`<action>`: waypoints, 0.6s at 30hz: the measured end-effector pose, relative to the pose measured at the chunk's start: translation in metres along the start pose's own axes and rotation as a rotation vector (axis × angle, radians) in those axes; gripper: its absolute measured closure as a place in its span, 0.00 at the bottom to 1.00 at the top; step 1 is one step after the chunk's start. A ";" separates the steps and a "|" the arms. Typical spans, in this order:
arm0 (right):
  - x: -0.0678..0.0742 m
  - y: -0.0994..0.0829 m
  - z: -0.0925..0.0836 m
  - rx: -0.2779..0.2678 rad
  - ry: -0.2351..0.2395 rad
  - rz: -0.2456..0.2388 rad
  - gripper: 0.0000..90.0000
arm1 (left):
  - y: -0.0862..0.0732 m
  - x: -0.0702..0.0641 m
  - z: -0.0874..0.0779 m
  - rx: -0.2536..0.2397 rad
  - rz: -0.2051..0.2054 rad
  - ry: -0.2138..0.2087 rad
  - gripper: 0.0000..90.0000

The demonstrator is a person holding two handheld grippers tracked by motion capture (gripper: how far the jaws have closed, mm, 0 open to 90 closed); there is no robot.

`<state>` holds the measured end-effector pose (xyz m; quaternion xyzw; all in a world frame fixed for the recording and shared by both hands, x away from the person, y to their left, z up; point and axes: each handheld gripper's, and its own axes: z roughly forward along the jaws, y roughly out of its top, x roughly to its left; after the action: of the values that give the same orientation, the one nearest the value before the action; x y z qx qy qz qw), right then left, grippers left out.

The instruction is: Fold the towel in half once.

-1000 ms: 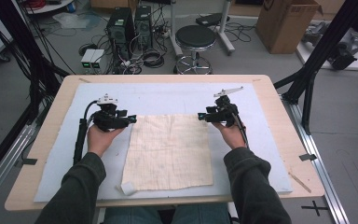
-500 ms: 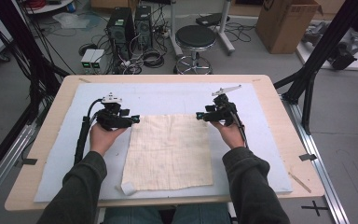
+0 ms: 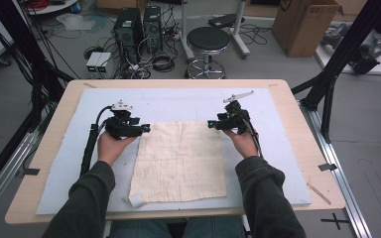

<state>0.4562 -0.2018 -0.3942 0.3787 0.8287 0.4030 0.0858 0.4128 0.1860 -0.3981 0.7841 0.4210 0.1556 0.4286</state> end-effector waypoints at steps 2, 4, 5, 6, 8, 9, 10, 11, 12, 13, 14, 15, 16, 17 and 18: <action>0.000 0.000 0.002 0.002 -0.003 -0.007 0.44 | -0.001 0.001 0.003 -0.001 -0.002 0.004 0.50; -0.001 -0.001 0.003 0.010 -0.008 -0.002 0.45 | -0.002 0.003 0.007 0.007 -0.005 0.008 0.50; -0.002 -0.001 0.004 0.012 -0.014 0.002 0.46 | -0.003 0.004 0.009 0.009 -0.011 0.014 0.50; -0.003 -0.001 0.006 0.014 -0.021 0.002 0.47 | -0.004 0.005 0.012 0.015 -0.013 0.018 0.50; -0.006 -0.002 0.009 0.018 -0.033 0.005 0.49 | -0.006 0.008 0.017 0.028 -0.020 0.030 0.50; -0.008 -0.003 0.010 0.023 -0.039 0.010 0.50 | -0.007 0.009 0.020 0.036 -0.027 0.037 0.51; -0.009 -0.003 0.011 0.028 -0.046 0.015 0.51 | -0.008 0.010 0.022 0.041 -0.034 0.046 0.52; -0.010 -0.004 0.013 0.031 -0.053 0.021 0.52 | -0.009 0.012 0.024 0.046 -0.041 0.050 0.53; -0.011 -0.004 0.014 0.033 -0.057 0.025 0.53 | -0.010 0.013 0.026 0.049 -0.049 0.054 0.54; -0.013 -0.005 0.015 0.035 -0.063 0.028 0.55 | -0.011 0.014 0.029 0.051 -0.059 0.060 0.55; -0.015 -0.005 0.017 0.035 -0.065 0.032 0.55 | -0.012 0.015 0.031 0.057 -0.061 0.068 0.56; -0.017 -0.006 0.018 0.036 -0.069 0.037 0.56 | -0.013 0.015 0.033 0.067 -0.067 0.080 0.57; -0.018 -0.007 0.019 0.036 -0.071 0.042 0.57 | -0.014 0.017 0.035 0.076 -0.066 0.082 0.57; -0.020 -0.007 0.021 0.039 -0.073 0.047 0.58 | -0.015 0.018 0.036 0.080 -0.075 0.084 0.57; -0.021 -0.008 0.022 0.045 -0.080 0.053 0.58 | -0.015 0.018 0.038 0.085 -0.080 0.088 0.58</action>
<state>0.4761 -0.2064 -0.4177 0.4181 0.8232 0.3710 0.0995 0.4385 0.1844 -0.4348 0.7764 0.4767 0.1547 0.3820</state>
